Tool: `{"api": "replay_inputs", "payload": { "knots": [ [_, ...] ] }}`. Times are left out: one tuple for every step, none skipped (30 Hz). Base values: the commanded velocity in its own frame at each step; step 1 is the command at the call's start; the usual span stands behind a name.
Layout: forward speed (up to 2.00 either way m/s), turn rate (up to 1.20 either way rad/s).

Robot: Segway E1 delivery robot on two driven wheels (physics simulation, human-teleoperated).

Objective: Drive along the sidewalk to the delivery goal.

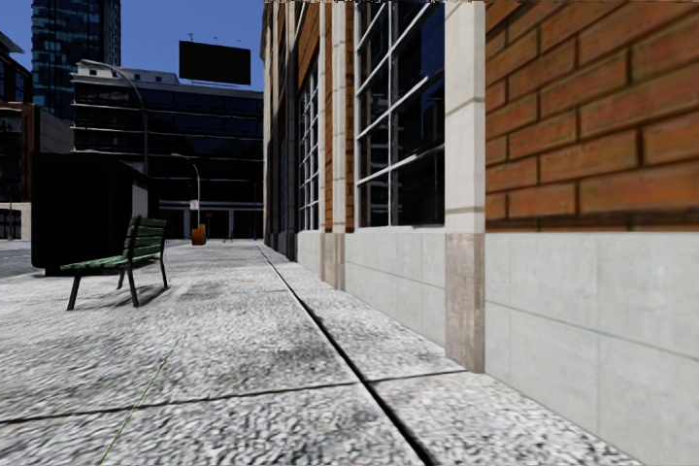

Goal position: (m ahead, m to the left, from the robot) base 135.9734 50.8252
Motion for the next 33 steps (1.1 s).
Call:
{"api": "replay_inputs", "payload": {
  "knots": [
    [2.00,0.83],
    [2.00,0.83],
    [2.00,0.83],
    [2.00,0.83],
    [2.00,0.83],
    [2.00,0.83],
    [2.00,0.83],
    [2.00,0.83],
    [2.00,0.83],
    [2.00,0.83],
    [2.00,0.83],
    [2.00,0.75],
    [2.00,0.63],
    [2.00,0.59],
    [2.00,0.00],
    [2.00,0.00],
    [2.00,0.00],
    [2.00,0.00],
    [2.00,0.00],
    [2.00,0.00],
    [2.00,0.00],
    [2.00,0.00],
    [2.00,0.00],
    [2.00,-0.01],
    [2.00,-0.01],
    [2.00,-0.18],
    [2.00,-0.28],
    [2.00,-0.35],
    [2.00,-0.38],
    [2.00,-0.38],
    [2.00,-0.39],
    [2.00,-0.39],
    [2.00,-0.39]
  ]
}}
